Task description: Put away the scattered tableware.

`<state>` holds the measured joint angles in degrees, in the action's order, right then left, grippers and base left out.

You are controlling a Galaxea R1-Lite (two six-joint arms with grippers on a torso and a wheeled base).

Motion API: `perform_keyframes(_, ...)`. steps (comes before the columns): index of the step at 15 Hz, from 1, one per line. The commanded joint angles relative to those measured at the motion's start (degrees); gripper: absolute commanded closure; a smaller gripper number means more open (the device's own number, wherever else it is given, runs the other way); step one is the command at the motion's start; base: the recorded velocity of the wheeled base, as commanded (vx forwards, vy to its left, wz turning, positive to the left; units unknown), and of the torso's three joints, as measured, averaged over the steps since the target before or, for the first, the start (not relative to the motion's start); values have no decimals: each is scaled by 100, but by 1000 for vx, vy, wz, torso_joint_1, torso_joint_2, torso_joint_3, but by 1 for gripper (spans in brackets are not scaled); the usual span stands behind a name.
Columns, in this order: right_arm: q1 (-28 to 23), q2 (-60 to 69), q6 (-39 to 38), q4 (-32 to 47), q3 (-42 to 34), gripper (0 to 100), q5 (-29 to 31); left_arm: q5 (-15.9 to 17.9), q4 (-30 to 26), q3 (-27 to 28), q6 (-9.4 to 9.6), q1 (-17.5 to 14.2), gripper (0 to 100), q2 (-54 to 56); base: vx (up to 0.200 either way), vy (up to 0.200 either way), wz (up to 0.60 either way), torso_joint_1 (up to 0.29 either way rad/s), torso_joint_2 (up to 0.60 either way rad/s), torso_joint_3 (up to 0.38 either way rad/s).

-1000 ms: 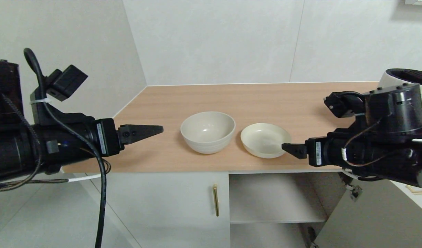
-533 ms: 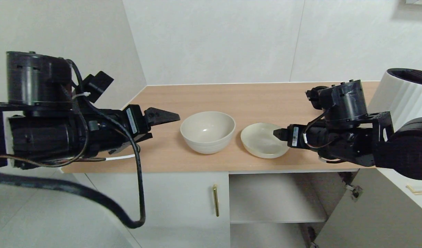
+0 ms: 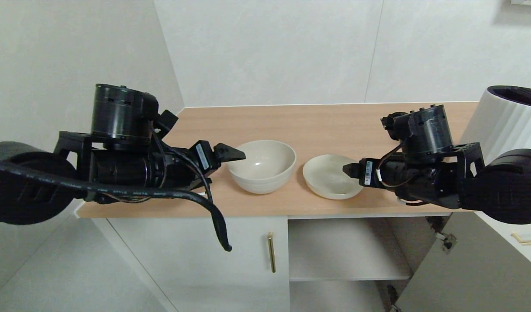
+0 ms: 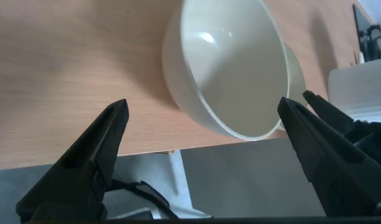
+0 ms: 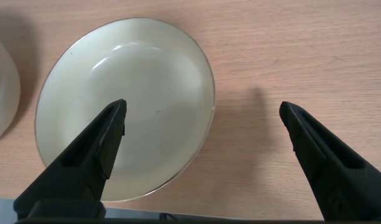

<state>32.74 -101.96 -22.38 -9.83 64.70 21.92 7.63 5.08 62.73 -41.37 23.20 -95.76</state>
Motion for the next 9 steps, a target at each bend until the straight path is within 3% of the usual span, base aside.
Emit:
perform_keyframes(1,4,10,-3,-2,-1,0,-3,-86,54,64,-46,62,0,-312,0,0,0,0,0,0)
perform_keyframes(4,4,36,-3,-2,-1,0,-3,-165,291,72,-204,62,0,-409,0,0,0,0,0,0)
perform_keyframes(9,4,27,-3,-2,-1,0,-3,-165,291,64,-204,62,0,-479,0,0,0,0,0,0)
